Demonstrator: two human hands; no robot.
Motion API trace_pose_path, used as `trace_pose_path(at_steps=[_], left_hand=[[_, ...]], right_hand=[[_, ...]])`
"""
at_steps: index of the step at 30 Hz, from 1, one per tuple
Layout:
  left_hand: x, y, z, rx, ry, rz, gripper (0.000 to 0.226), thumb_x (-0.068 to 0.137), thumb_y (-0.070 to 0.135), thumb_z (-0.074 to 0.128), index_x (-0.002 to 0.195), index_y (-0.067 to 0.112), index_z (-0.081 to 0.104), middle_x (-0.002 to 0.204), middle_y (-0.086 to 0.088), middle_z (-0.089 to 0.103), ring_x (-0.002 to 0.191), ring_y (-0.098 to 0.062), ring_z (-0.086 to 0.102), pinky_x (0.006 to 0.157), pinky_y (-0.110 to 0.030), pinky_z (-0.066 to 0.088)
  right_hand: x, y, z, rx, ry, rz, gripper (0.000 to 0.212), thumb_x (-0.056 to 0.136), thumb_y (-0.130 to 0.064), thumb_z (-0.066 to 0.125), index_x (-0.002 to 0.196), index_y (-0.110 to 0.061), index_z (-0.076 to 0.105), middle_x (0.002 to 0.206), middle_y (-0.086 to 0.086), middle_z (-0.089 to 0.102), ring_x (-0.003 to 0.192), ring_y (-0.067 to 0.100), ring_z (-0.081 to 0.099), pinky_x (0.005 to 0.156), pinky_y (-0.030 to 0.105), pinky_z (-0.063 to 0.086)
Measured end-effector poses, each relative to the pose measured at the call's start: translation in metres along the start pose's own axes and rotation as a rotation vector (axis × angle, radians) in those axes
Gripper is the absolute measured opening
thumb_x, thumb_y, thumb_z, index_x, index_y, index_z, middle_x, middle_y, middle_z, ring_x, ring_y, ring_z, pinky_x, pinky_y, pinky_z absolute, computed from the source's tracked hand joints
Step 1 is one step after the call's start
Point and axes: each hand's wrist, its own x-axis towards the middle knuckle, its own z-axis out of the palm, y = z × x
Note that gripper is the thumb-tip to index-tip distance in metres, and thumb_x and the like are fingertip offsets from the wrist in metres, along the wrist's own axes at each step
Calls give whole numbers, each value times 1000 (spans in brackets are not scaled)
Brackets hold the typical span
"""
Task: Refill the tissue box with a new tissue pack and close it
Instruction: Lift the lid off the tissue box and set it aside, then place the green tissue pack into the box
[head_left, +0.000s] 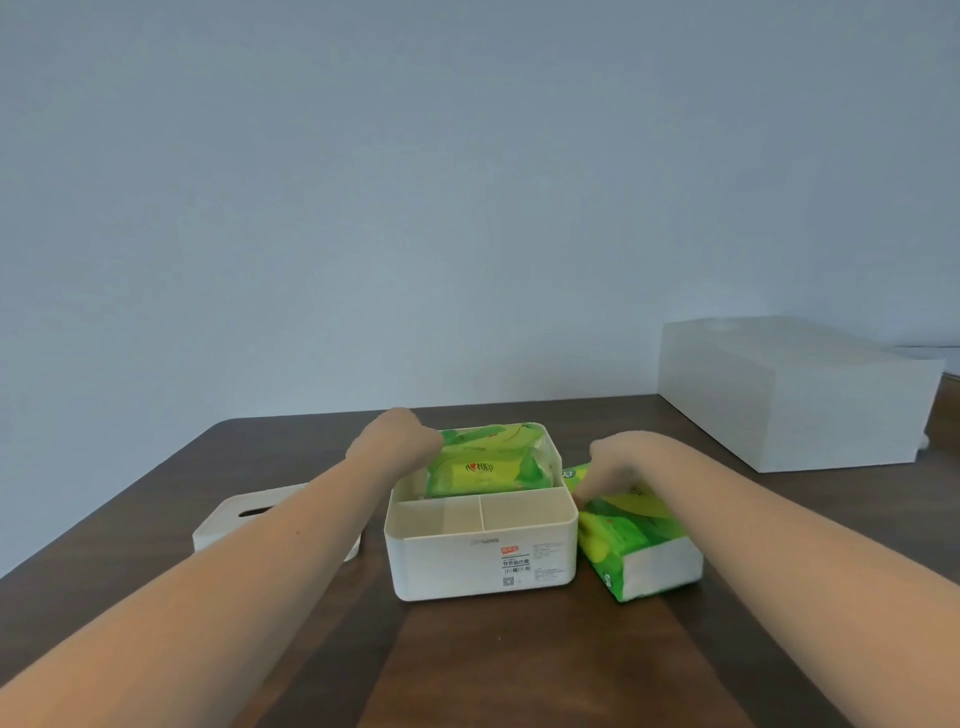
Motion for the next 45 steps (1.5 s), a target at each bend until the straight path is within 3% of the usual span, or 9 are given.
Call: trace_pose_path(at_steps=[4, 13, 23, 26, 31, 33, 36, 41, 45], left_hand=[[2, 1, -9, -227, 83, 2, 11, 78, 6, 44, 68, 12, 43, 65, -2, 41, 63, -24, 37, 58, -28, 29], [22, -18, -33, -686, 376, 23, 22, 88, 13, 50, 66, 15, 44, 63, -1, 45, 61, -22, 40, 54, -28, 31], [66, -64, -28, -509, 487, -70, 16, 90, 21, 57, 82, 8, 60, 73, -7, 56, 74, -29, 52, 51, -26, 34], [79, -78, -20, -483, 448, -102, 17, 90, 21, 57, 81, 8, 62, 77, -11, 62, 74, -28, 54, 50, -24, 33], [92, -92, -9, -529, 350, -136, 20, 91, 17, 56, 71, 13, 55, 57, -3, 60, 67, -27, 60, 53, -24, 39], [98, -96, -6, -530, 308, -152, 18, 91, 11, 56, 73, 13, 56, 58, -1, 59, 66, -27, 65, 66, -31, 51], [106, -103, -4, -505, 275, -168, 17, 85, -1, 54, 76, 11, 61, 73, -7, 64, 88, -33, 71, 87, -45, 58], [111, -109, 6, -458, 261, -171, 18, 82, -4, 53, 86, 9, 65, 96, -15, 73, 96, -32, 66, 71, -35, 50], [113, -114, 11, -448, 262, -198, 24, 81, -1, 53, 99, 5, 67, 106, -15, 70, 88, -27, 55, 75, -35, 47]], right_hand=[[8, 0, 8, -10, -8, 10, 101, 74, -47, 72, 153, -18, 16, 155, 9, 33, 133, 31, 45, 101, 41, 45], [19, 5, 2, 145, 204, 73, 101, 57, -39, 74, 146, -28, 27, 142, 15, 41, 127, 38, 44, 99, 49, 47], [12, -15, -63, 380, 555, -105, 107, 64, -38, 75, 150, -32, 13, 147, 11, 32, 134, 37, 37, 105, 50, 41], [6, -35, -73, 331, 536, -287, 110, 66, -37, 78, 152, -31, 12, 151, 9, 30, 136, 34, 37, 107, 49, 40], [-2, -70, -68, 130, 411, -572, 108, 71, -35, 80, 153, -29, 11, 155, 4, 26, 141, 26, 31, 113, 41, 35], [-4, -80, -63, 60, 349, -651, 107, 72, -34, 80, 153, -30, 11, 157, 1, 25, 142, 23, 29, 114, 39, 33], [-2, -89, -58, -40, 274, -730, 105, 73, -32, 80, 153, -31, 12, 156, -2, 25, 142, 20, 28, 116, 38, 30], [9, -99, -48, -208, 215, -782, 105, 73, -31, 80, 153, -33, 12, 153, -1, 28, 141, 21, 30, 115, 41, 30], [18, -97, -40, -237, 140, -765, 105, 74, -33, 80, 151, -42, 9, 157, -4, 21, 144, 21, 24, 117, 44, 28]])
